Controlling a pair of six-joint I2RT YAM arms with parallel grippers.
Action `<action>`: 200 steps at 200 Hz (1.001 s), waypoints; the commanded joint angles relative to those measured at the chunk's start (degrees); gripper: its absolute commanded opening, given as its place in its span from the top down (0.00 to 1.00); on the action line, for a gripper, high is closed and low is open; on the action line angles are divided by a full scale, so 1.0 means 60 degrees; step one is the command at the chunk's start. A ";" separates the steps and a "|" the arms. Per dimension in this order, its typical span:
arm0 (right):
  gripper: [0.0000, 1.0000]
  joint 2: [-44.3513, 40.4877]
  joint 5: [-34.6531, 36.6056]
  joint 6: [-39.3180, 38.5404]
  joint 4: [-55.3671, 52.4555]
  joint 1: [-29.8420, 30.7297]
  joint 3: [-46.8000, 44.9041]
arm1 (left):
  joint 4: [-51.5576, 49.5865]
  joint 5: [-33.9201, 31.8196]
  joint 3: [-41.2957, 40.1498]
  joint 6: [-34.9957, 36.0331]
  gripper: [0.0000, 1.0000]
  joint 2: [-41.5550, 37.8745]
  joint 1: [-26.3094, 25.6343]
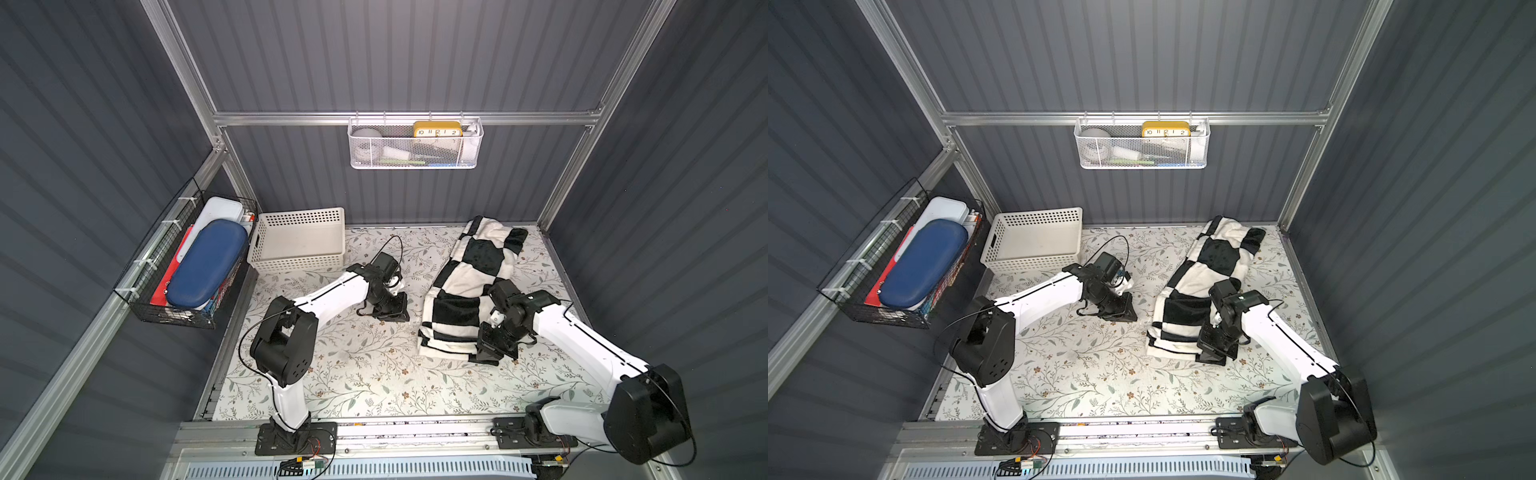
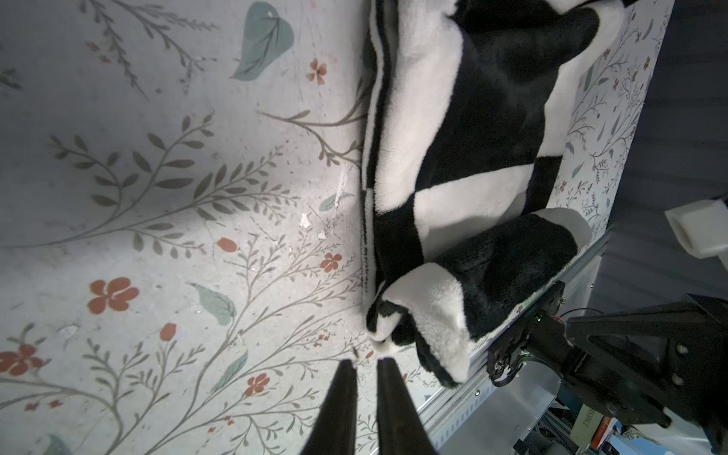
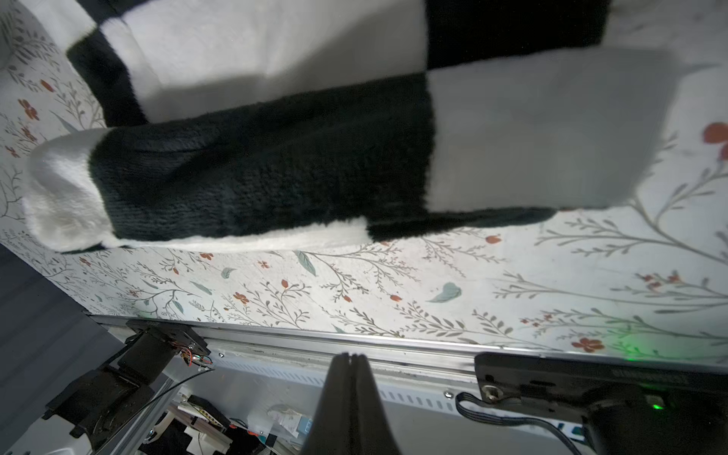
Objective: Roll up the pillowcase
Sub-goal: Roll the pillowcase at the center of the board.
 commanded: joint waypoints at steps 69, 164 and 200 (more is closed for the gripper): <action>1.00 0.3105 0.0086 0.0082 0.1110 0.0882 0.0847 | 0.0317 0.0231 -0.0088 -0.0061 0.85 -0.0423 0.0014; 1.00 0.4809 0.2169 -0.0610 0.1182 -0.0123 0.3604 | 0.1054 0.0930 -0.0659 -0.0160 0.81 -0.0700 -0.0144; 1.00 0.4615 0.1967 -0.0662 0.1094 -0.0168 0.3487 | 0.1215 0.0078 -0.0919 0.0304 0.58 -0.1491 -0.1584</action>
